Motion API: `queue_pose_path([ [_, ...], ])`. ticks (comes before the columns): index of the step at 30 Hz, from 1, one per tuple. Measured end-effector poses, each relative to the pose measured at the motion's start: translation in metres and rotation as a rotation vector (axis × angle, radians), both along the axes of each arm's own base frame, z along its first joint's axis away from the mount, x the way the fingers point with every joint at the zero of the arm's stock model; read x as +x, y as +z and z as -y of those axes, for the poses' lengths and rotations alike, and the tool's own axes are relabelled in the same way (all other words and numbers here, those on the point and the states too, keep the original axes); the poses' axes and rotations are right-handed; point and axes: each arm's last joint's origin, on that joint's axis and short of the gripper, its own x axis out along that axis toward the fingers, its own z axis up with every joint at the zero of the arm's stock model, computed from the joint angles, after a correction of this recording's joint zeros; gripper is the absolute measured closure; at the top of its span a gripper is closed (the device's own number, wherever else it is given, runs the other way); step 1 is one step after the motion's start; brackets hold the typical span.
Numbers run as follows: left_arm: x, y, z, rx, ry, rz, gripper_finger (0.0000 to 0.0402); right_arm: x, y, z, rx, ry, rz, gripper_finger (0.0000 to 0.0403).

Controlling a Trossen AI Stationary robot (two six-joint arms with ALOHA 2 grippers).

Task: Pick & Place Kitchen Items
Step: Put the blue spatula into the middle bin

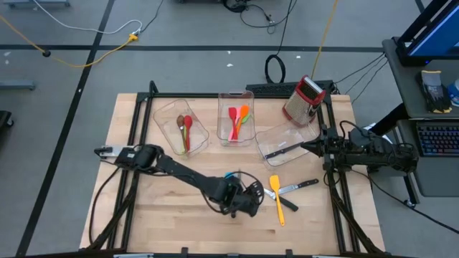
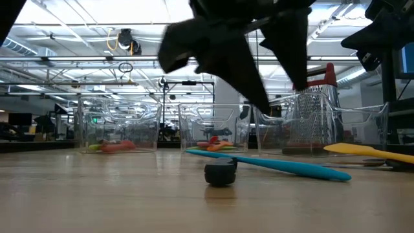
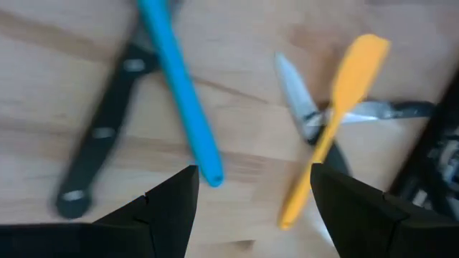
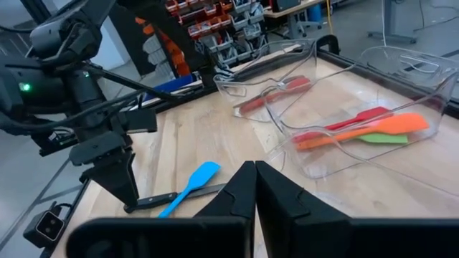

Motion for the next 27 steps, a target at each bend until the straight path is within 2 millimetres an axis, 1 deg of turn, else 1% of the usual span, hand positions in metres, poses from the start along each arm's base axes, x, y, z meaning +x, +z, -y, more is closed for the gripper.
queue_pose_path([
  [3,0.007,-0.003,-0.007,0.001,-0.005,0.025,0.0128,0.0,0.0,0.0,-0.011,0.002,0.0,0.0401],
  [7,0.009,-0.01,-0.013,-0.038,-0.003,-0.016,0.0128,0.0,0.0,0.0,-0.015,0.001,0.0,0.0399],
  [10,0.008,-0.014,-0.012,-0.061,0.015,-0.04,0.0128,0.0,0.0,0.0,-0.016,-0.002,0.0,0.0399],
  [16,0.001,-0.016,-0.006,-0.086,0.034,-0.092,0.0128,0.0,0.0,0.0,-0.023,-0.002,-0.001,0.0399],
  [27,0.006,-0.025,-0.006,-0.1,0.052,-0.086,0.0128,0.0,0.0,0.0,-0.042,-0.002,-0.002,0.0399],
])
